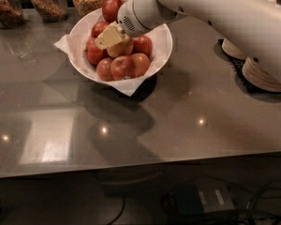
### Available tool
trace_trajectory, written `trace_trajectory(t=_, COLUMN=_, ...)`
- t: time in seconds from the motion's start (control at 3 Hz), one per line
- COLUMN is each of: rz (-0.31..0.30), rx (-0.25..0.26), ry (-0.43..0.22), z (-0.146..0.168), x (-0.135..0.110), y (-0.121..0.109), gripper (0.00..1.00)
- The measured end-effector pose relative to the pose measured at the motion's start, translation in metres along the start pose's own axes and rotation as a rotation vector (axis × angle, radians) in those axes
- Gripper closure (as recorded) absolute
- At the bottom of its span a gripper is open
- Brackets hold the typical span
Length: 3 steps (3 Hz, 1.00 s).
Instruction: Pick apple from white bowl
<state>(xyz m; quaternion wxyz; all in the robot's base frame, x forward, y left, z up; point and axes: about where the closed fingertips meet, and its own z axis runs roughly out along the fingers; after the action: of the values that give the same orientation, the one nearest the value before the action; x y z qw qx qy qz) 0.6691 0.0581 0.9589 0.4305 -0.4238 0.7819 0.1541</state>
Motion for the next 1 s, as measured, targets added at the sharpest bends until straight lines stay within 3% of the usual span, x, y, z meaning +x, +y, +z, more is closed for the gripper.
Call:
trace_trajectory(t=0.67, rz=0.063, rx=-0.006, ry=0.053, z=0.007, x=0.024, y=0.007, gripper=0.35)
trace_trajectory(t=1.0, rz=0.075, rx=0.007, ry=0.081, z=0.004, x=0.034, y=-0.001, gripper=0.34)
